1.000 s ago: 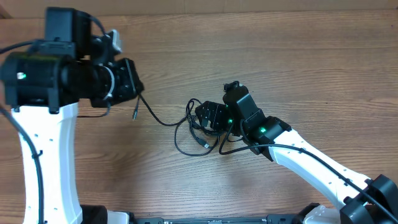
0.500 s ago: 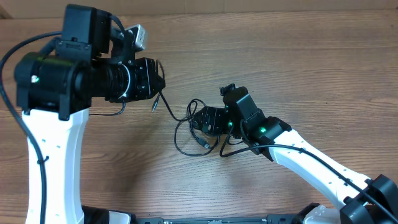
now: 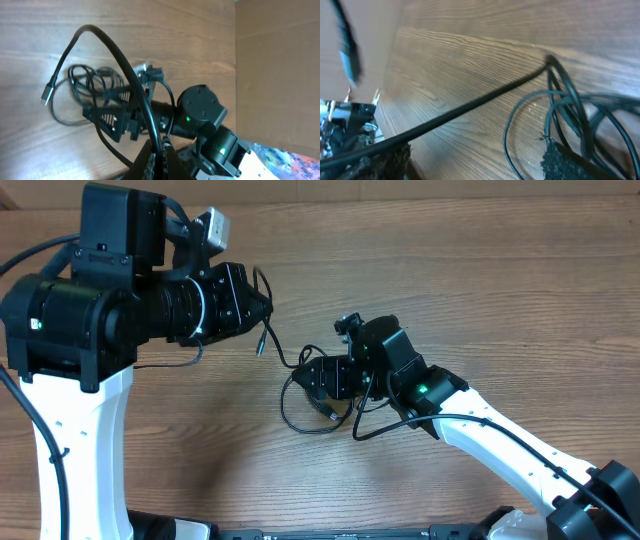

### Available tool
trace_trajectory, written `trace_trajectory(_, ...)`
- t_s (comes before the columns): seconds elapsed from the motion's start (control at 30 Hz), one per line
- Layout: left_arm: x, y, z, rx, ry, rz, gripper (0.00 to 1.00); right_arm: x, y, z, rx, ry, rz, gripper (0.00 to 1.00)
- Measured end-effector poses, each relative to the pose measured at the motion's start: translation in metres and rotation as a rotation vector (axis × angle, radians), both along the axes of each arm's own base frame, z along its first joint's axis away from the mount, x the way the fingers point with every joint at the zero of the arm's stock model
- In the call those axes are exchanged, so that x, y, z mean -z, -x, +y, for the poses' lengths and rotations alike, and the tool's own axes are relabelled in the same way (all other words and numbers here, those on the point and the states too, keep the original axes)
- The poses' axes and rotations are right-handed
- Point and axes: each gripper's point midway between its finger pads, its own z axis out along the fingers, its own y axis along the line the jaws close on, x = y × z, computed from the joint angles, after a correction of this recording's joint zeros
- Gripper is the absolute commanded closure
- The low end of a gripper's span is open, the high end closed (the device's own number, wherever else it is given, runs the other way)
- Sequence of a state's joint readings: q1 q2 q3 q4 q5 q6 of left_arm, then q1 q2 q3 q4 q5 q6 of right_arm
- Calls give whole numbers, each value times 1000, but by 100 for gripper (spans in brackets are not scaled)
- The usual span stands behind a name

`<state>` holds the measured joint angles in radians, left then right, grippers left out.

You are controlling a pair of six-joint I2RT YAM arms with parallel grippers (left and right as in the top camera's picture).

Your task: Untangle cables

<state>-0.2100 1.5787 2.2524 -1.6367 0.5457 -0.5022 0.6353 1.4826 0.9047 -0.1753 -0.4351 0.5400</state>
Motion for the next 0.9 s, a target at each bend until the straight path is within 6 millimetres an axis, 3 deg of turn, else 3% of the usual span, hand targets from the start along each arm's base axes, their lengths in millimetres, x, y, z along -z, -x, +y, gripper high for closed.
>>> trace_trajectory(0.27,6,10,-1,-15,-2,67,96,-25,-13,12,-40,-68,-150,12)
trace_trajectory(0.5,6,21,-19,35,4,85,96,-25,-8,16,-97,-43,-212,13)
trace_trajectory(0.63,6,25,-23,47,6,90,96,-24,-4,21,-126,-19,-256,19)
trace_trajectory(0.8,7,24,-23,45,3,91,96,-22,-14,15,-83,30,-300,30)
trace_trajectory(0.9,7,24,-23,44,3,89,96,-22,-20,13,-63,48,-330,30)
